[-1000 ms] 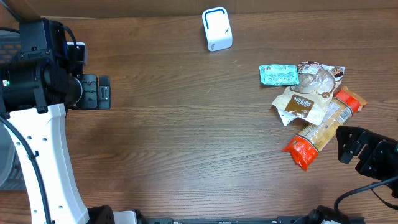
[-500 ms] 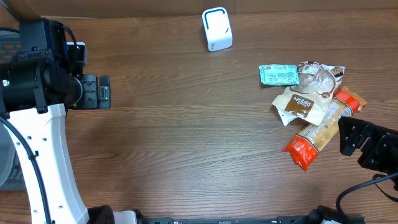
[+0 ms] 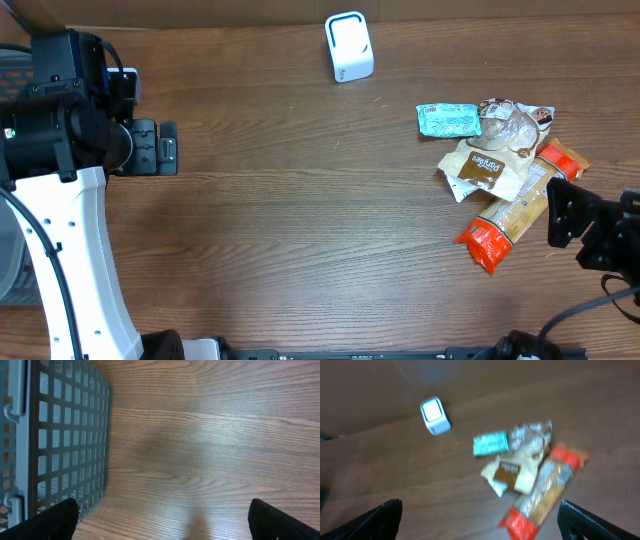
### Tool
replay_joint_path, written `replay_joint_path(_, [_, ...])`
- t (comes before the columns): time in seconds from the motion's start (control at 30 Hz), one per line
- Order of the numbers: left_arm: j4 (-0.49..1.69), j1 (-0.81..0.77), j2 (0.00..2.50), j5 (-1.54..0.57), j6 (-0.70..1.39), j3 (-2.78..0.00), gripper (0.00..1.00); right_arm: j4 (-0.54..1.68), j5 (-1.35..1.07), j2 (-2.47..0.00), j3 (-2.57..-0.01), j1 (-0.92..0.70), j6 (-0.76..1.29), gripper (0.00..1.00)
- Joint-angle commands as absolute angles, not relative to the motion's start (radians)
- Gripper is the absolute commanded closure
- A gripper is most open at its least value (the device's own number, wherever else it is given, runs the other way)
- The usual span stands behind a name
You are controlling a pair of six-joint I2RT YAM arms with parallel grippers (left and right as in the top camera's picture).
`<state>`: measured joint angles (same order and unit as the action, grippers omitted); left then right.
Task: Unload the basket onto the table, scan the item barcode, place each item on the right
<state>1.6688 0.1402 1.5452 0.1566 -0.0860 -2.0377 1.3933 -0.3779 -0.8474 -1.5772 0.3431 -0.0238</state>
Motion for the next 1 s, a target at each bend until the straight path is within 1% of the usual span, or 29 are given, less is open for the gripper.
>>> replay_joint_path(0.0, [1.667,0.144,1.549,0.152,-0.105,-2.042,0.0,1.28,-0.33,-0.77,-1.48,0.289,-0.034,0.0])
replay_joint_path(0.1, [1.667,0.144,1.549,0.152,-0.105,-2.042,0.0,1.121,-0.307,-0.691,-1.333,0.242,-0.034,0.0])
replay_joint_path(0.33, [1.667,0.144,1.549,0.152,-0.105,-2.042,0.0,0.671,-0.306,-0.484,-0.917,0.146,-0.003,0.0])
replay_joint_path(0.47, [1.667,0.144,1.549,0.152,-0.105,-2.042,0.0,0.474,-0.3,-0.389,-0.714,0.098,0.005,0.0])
replay_joint_path(0.7, [1.667,0.144,1.549,0.152,-0.105,-2.042,0.0,0.142,-0.119,-0.238,-0.367,0.0,0.17,0.0])
replay_joint_path(0.87, [1.667,0.144,1.549,0.152,-0.105,-2.042,0.0,0.034,-0.057,-0.149,-0.221,-0.053,0.169,0.0])
replay_joint_path(0.97, [1.668,0.144,1.549,0.152,-0.105,-2.042,0.0,0.03,-0.01,-0.099,-0.175,-0.076,0.169,0.0])
